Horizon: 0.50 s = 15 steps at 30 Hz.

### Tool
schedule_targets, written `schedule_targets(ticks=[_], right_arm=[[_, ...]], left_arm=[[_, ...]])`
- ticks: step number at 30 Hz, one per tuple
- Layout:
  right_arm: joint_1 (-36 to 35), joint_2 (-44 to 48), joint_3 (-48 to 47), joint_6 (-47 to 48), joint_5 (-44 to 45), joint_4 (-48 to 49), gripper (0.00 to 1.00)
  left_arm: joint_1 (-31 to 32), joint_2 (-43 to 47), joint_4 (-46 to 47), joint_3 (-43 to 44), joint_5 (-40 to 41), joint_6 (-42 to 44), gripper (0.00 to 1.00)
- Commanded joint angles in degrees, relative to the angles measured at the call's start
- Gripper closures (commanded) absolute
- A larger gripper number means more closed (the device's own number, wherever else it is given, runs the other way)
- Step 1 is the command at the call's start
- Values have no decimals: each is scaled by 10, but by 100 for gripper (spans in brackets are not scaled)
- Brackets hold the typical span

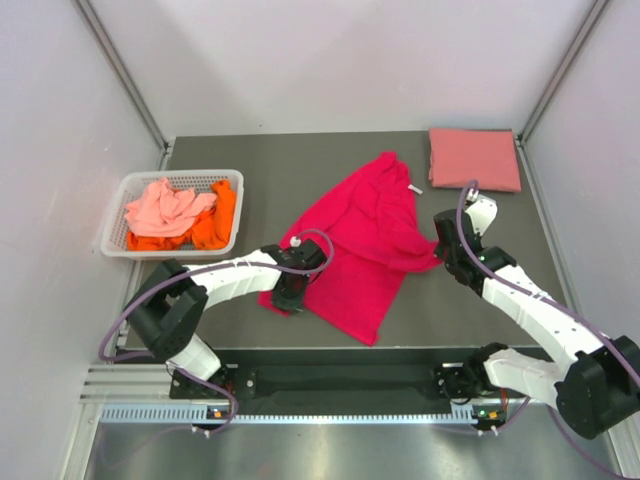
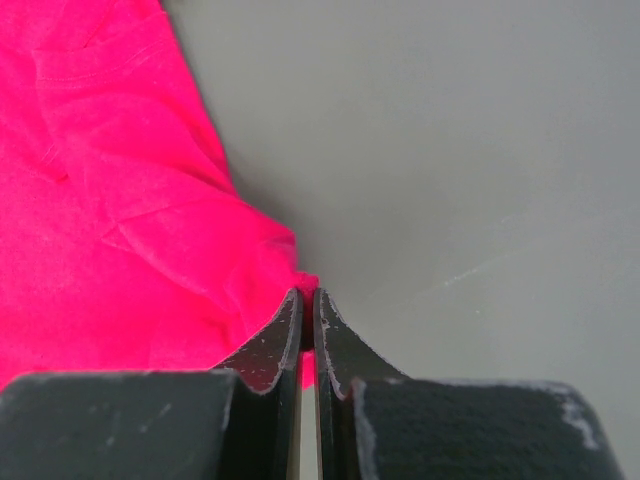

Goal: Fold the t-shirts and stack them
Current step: Flatten the tshirt out

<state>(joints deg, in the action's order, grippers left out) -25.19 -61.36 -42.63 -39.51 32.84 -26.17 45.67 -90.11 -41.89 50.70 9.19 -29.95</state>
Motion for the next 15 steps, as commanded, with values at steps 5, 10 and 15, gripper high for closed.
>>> schedule_targets(ticks=[5, 10, 15], right_arm=[[43, -21, -16, -30, 0, -32, 94], [64, -46, -83, -53, -13, -121, 66], [56, -32, -69, -60, -121, -49, 61]], left_arm=[[5, 16, -32, 11, 28, -19, 100], [5, 91, -81, 39, 61, -26, 100], [5, 136, -100, 47, 63, -26, 100]])
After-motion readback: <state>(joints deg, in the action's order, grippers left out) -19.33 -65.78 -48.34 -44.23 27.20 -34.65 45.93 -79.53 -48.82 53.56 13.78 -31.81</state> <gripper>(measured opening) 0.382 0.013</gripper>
